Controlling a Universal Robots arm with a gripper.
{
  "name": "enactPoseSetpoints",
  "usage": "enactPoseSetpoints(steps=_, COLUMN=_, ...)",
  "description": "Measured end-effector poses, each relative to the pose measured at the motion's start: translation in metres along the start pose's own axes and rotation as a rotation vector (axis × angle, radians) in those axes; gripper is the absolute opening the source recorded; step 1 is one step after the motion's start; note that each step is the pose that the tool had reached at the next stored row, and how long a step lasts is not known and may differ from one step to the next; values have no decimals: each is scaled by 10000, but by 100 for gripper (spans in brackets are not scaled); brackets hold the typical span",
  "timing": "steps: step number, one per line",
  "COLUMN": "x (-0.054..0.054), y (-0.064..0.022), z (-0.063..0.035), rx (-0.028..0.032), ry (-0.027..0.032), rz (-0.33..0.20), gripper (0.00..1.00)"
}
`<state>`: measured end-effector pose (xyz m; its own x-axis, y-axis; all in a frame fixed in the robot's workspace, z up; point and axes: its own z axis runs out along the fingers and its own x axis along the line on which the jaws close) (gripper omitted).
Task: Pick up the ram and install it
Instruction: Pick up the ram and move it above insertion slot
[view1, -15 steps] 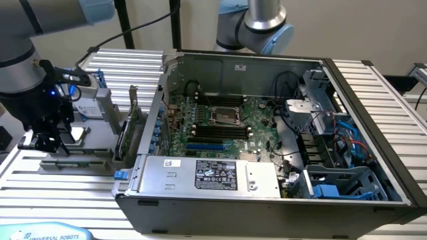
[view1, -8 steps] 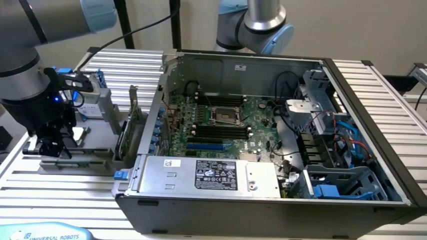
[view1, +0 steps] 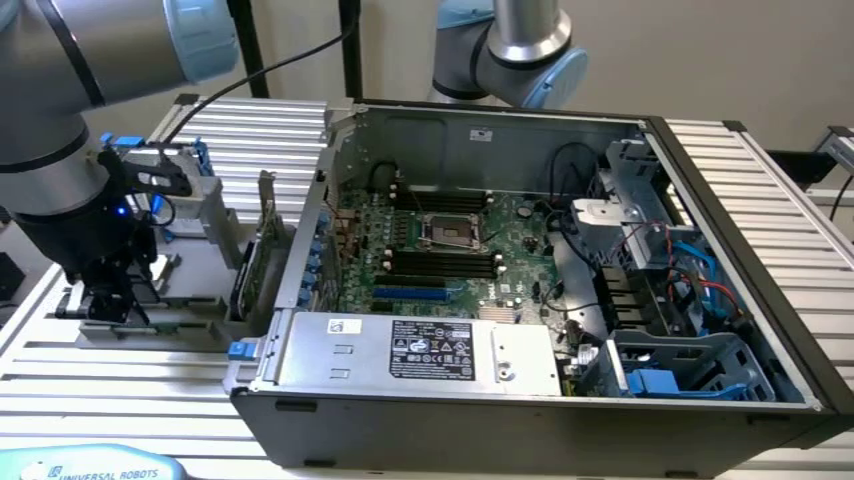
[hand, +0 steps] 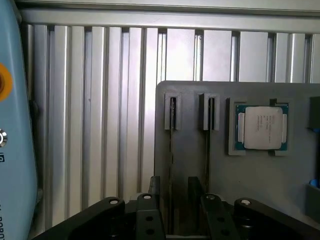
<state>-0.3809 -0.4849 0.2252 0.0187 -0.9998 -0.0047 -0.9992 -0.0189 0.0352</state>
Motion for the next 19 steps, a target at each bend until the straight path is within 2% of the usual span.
enactPoseSetpoints(steps=10, x=2, y=-7, z=182, rx=1, ry=1, rz=-78, gripper=36)
enactPoseSetpoints(steps=13, x=2, y=-8, z=236, rx=0, ry=-17, rz=-84, gripper=36)
enactPoseSetpoints(steps=14, x=4, y=-9, z=252, rx=0, ry=-38, rz=-90, gripper=36)
enactPoseSetpoints(steps=16, x=9, y=-10, z=278, rx=1, ry=-118, rz=-100, gripper=36)
enactPoseSetpoints(steps=18, x=12, y=-11, z=295, rx=6, ry=-253, rz=-114, gripper=36)
enactPoseSetpoints(steps=19, x=16, y=-10, z=299, rx=7, ry=-303, rz=-118, gripper=36)
